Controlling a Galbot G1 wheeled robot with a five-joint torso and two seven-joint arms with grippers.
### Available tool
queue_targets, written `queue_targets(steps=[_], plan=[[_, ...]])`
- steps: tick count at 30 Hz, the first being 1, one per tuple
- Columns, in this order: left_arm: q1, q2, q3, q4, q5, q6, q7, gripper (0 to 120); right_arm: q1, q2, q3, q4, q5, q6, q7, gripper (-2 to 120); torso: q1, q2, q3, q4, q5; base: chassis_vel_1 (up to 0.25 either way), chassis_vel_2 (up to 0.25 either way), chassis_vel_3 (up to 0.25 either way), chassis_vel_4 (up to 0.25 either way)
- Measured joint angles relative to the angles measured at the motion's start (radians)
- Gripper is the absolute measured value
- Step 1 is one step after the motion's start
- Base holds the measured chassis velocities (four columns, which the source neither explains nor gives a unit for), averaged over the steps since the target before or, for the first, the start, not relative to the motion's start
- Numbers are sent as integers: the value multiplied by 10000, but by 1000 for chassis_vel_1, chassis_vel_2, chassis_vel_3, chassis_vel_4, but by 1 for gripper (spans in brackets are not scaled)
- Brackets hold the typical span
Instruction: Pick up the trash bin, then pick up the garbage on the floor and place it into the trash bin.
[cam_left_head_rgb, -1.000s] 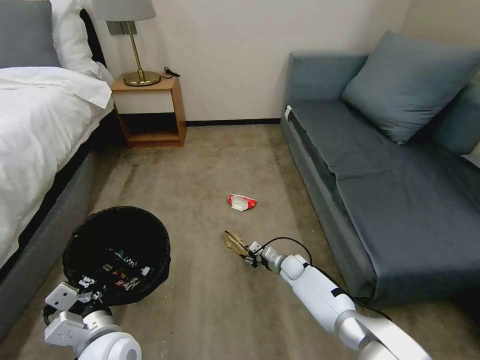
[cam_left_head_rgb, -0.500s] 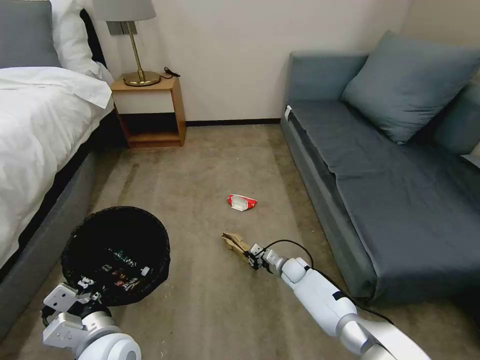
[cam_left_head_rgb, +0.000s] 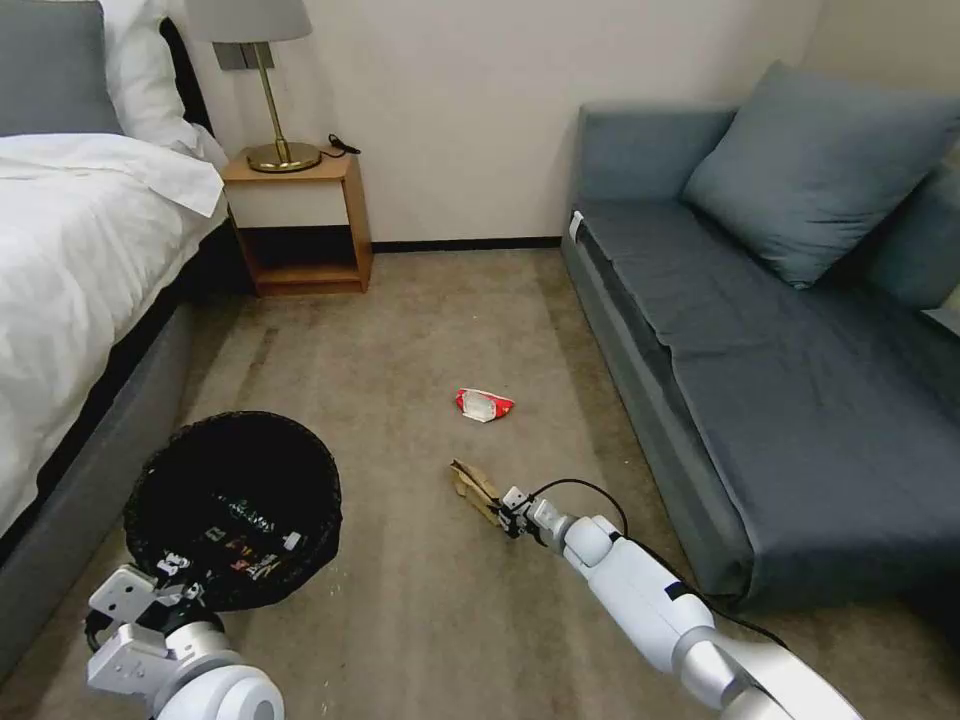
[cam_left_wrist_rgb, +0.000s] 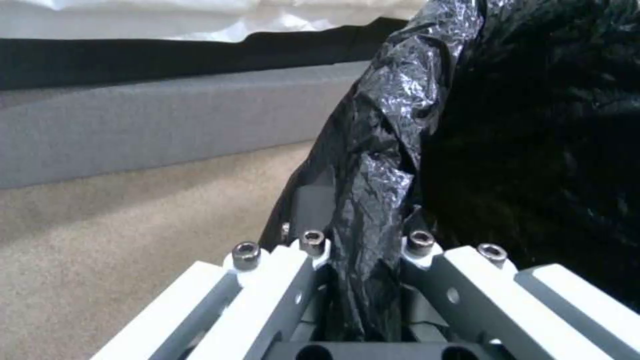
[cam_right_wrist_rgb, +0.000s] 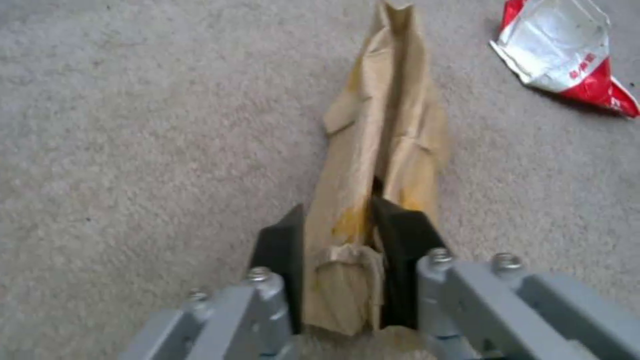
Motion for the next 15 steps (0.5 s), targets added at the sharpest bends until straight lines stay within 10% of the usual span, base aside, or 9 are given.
queue_targets(steps=[15], plan=[[17, -10, 19, 0, 6, -9, -4, 0, 59, -48, 30, -99, -74, -34, 41, 87, 0, 0, 0, 0, -1, 0, 0, 0, 0]])
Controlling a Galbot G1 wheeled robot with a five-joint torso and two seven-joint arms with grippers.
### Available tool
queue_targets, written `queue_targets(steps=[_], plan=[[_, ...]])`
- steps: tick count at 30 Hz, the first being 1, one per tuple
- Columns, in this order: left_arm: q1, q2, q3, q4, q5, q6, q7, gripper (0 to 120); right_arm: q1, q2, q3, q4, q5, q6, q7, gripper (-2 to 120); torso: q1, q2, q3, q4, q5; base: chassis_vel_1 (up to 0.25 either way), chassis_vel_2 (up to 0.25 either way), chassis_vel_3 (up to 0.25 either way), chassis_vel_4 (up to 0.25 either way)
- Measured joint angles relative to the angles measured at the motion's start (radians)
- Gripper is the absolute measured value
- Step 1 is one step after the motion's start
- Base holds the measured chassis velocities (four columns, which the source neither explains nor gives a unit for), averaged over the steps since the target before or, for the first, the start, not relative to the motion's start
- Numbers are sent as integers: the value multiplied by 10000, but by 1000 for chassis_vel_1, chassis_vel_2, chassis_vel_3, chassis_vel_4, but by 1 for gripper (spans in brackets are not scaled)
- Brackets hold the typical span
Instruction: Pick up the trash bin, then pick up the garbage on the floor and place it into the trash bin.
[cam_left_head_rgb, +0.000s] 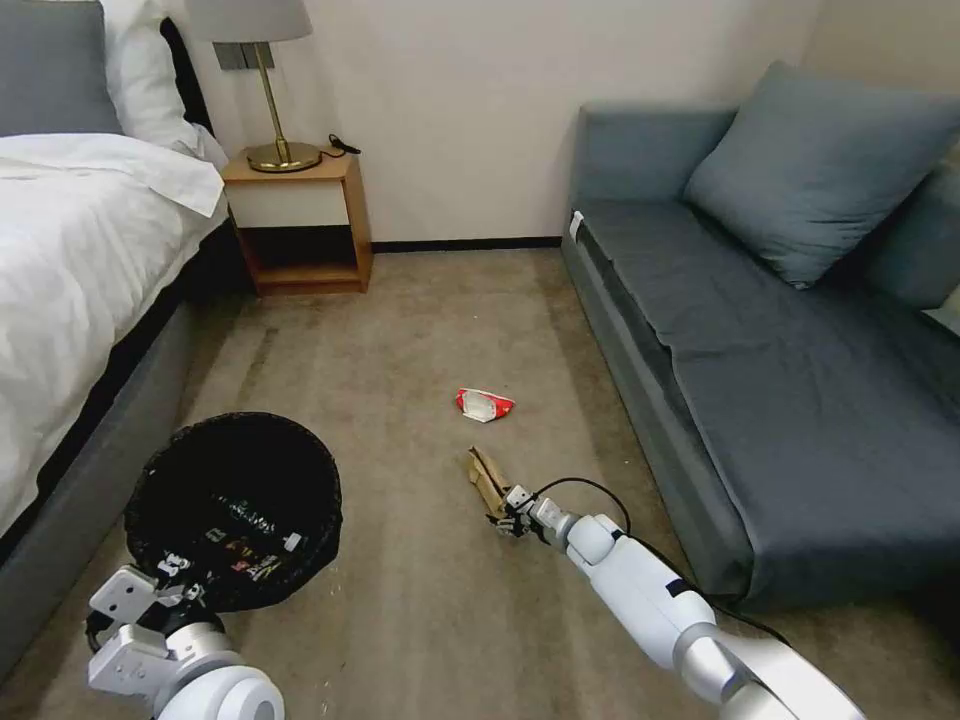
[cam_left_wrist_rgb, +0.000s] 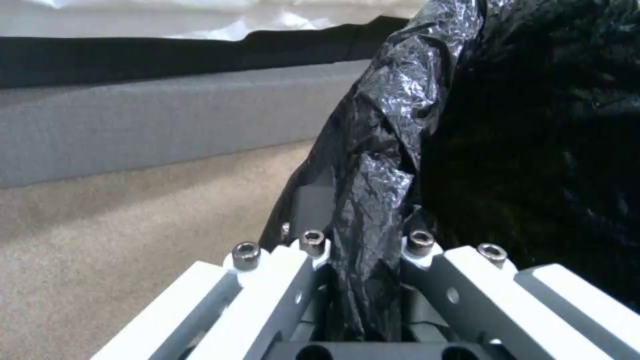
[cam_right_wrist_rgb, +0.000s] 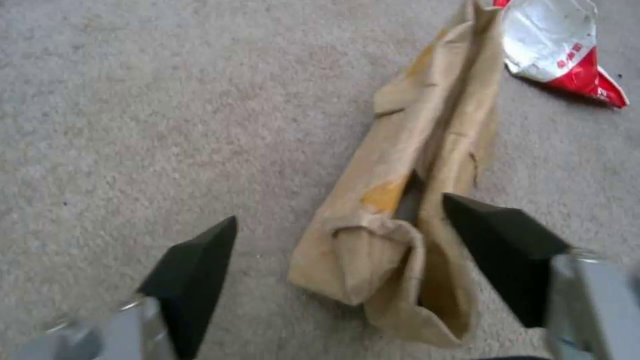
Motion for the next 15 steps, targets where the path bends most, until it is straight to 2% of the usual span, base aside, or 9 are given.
queue_targets(steps=[3, 6, 15], plan=[[0, 0, 0, 0, 0, -7, 0, 0, -24, -11, 32, -20, -48, 8, -5, 98, 0, 0, 0, 0, 0, 0, 0, 0, 0], [2, 0, -4, 0, 0, -11, 0, 0, -43, -26, 39, -20, -64, 21, -11, 97, 0, 0, 0, 0, 0, 0, 0, 0, 0], [-23, 0, -9, 33, 0, -18, -1, 0, -76, -26, 96, -49, -117, 77, -34, 64, 0, 0, 0, 0, 0, 0, 0, 0, 0]])
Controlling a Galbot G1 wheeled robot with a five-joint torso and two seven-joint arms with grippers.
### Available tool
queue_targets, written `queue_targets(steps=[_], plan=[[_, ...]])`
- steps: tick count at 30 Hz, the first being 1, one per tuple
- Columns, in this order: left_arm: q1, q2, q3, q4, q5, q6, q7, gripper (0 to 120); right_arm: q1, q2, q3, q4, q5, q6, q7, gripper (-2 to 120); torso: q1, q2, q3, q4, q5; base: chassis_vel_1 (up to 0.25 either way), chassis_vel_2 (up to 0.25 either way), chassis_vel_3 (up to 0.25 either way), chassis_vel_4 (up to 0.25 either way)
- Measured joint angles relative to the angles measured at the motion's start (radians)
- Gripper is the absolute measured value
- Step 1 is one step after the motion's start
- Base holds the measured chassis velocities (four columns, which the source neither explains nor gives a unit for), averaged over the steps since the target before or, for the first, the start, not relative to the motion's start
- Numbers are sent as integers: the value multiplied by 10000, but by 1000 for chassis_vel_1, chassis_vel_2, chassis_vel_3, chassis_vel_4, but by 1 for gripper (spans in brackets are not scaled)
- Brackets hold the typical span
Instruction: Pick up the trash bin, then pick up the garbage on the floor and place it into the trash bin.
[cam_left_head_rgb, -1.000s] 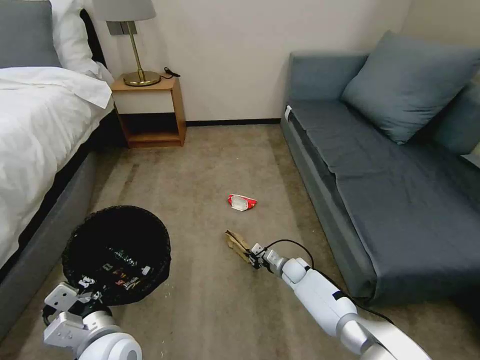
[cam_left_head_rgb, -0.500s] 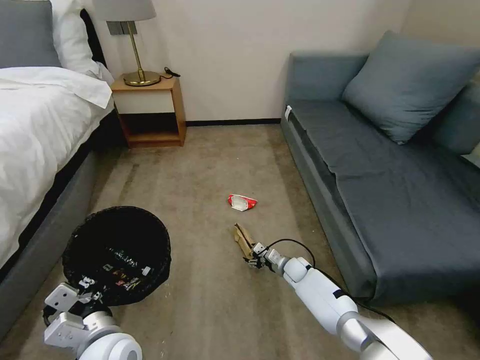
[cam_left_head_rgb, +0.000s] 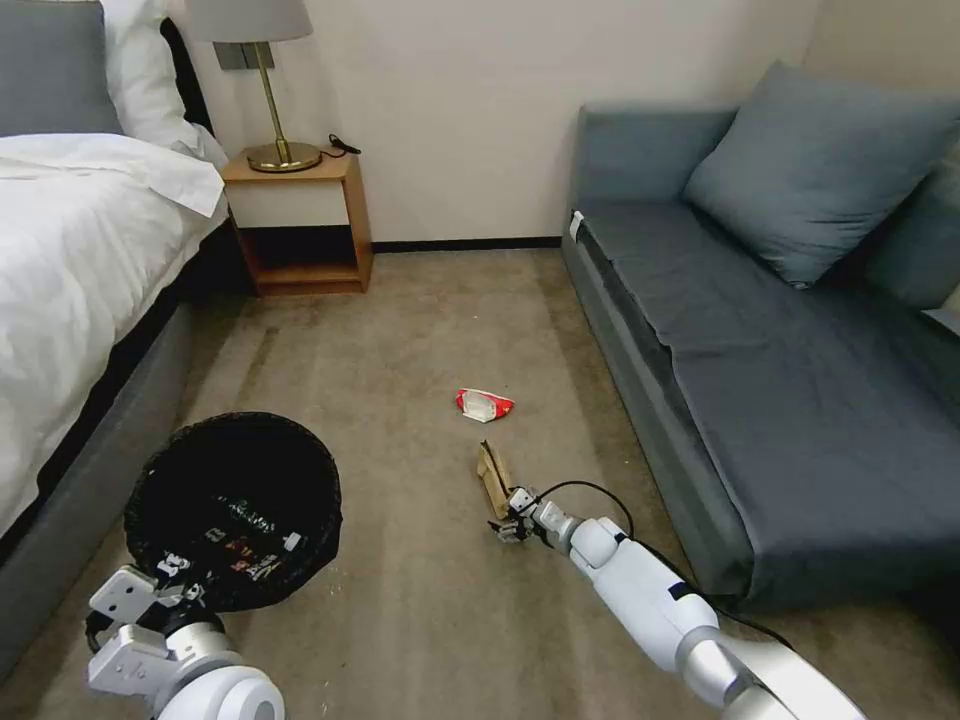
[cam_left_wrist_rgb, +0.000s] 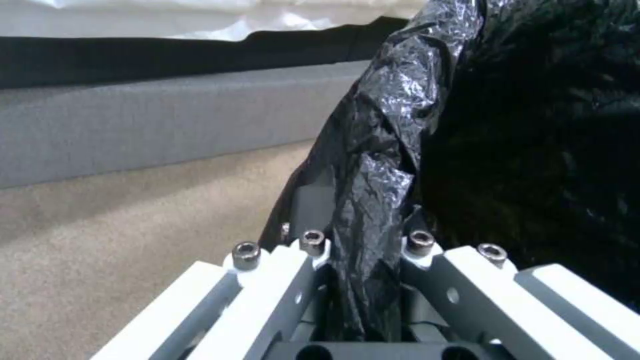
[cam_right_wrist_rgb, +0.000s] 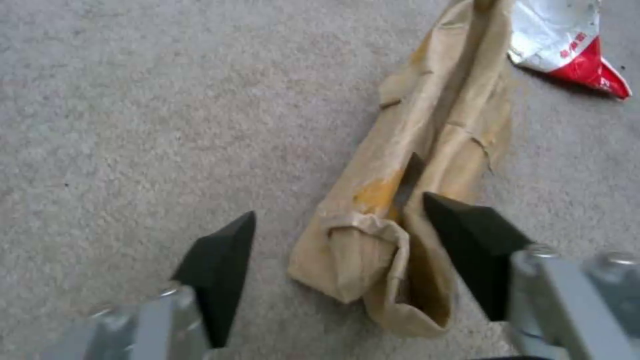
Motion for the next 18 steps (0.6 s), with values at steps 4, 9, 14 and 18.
queue_targets(steps=[4, 9, 14, 18], plan=[[-8, 0, -5, 2, 0, -3, -1, 0, 6, 10, 2, -11, -1, 15, -1, 53, 0, 0, 0, 0, 0, 0, 0, 0, 0], [-31, 0, -11, 50, -3, -7, -2, 0, 4, 26, 17, -40, -1, 70, -1, 32, 0, 0, 0, 0, -1, 0, 0, 0, 0], [-45, 0, 5, 63, -4, -9, -2, 0, 3, 17, 43, -67, 0, 127, -10, 11, 0, 0, 0, 0, 0, 0, 0, 0, 0], [-51, 0, 4, 66, -6, -9, -2, 0, 5, 6, 64, -78, 0, 154, -22, 7, 0, 0, 0, 0, 0, 0, 0, 0, 0]])
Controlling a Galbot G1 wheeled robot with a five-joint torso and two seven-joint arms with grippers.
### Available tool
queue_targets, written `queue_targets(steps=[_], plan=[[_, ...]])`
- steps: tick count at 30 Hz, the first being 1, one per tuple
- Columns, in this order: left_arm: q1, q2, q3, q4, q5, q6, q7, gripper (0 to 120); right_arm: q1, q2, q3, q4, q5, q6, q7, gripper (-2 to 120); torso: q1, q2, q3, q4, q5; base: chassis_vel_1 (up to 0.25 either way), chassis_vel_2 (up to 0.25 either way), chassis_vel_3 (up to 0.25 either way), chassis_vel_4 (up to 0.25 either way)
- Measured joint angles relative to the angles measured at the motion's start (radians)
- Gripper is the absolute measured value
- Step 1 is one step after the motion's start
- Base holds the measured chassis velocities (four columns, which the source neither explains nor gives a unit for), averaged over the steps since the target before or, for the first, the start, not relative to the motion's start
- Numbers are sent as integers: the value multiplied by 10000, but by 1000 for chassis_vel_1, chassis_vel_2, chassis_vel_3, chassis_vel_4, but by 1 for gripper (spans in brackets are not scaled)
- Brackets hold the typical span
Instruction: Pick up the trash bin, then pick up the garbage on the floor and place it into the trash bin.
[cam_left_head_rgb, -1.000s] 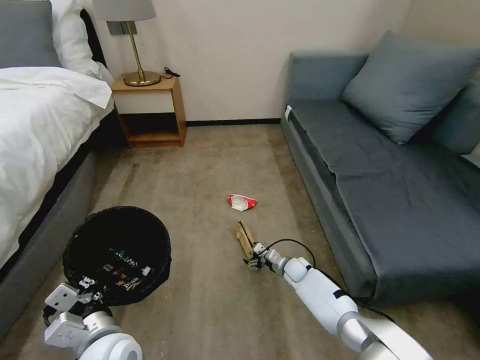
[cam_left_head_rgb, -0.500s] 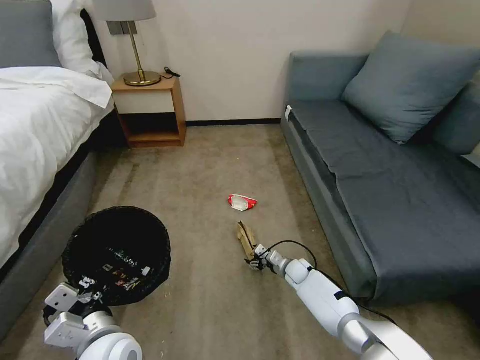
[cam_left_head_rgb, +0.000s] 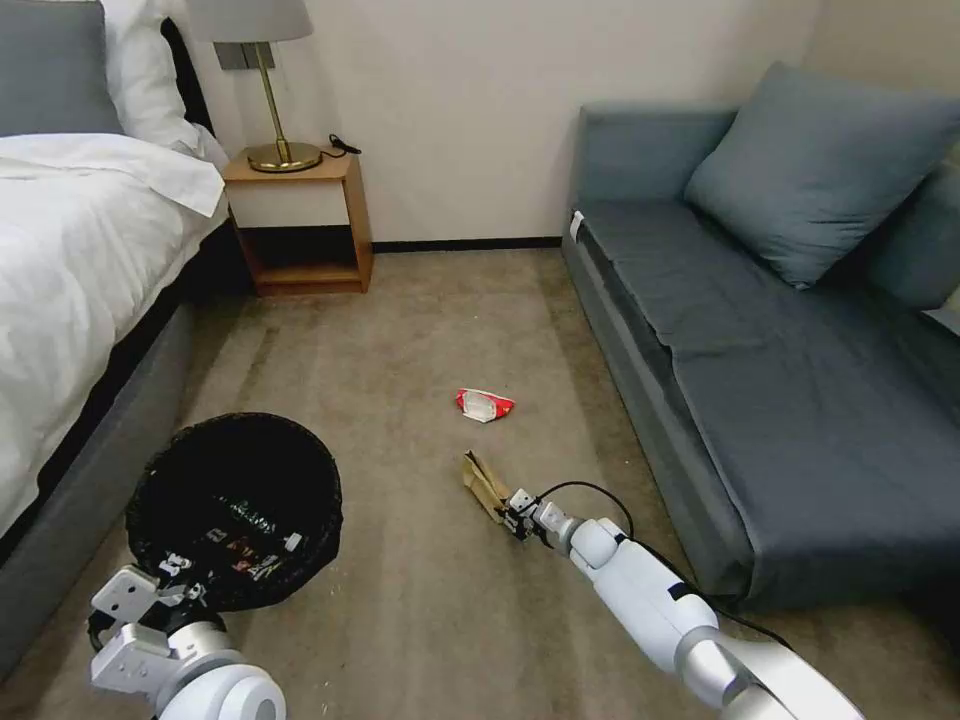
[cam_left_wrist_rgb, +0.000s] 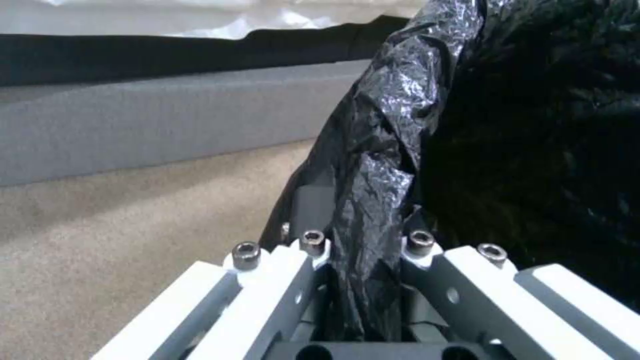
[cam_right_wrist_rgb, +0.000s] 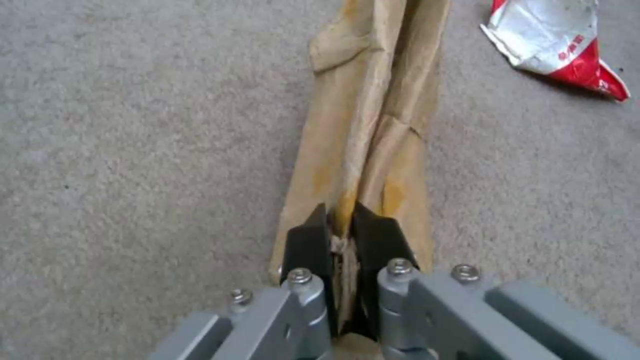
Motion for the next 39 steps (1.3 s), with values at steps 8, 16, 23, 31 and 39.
queue_targets(steps=[8, 16, 23, 31, 39], plan=[[6, 0, -1, 2, -1, 0, 0, 0, 0, -22, 75, 108, 60, 87, -16, 7, 0, -1, 0, 0, 0, 0, 0, 0, 0], [16, 0, 10, -38, -1, 0, -3, 0, -93, -304, 247, 1966, 958, -44, 4, 7, 0, 0, 0, 0, 0, 0, 0, 0, 0], [12, 0, -6, -40, -7, 0, -11, 0, -402, -990, 349, 5514, 2265, -334, -29, 7, 0, 0, 1, 0, 1, 0, 0, 0, 0], [11, -1, -11, -40, -13, 0, -16, 0, -1055, -1911, -945, 9160, 3067, -466, -578, 7, 0, 0, 0, -1, 0, 0, 0, 0, 0], [34, 0, -9, -54, 3, 6, -18, 0, -1158, -1956, -2794, 10987, 3199, -873, -646, 7, 0, 0, -1, -2, -3, 0, 0, 0, 0]])
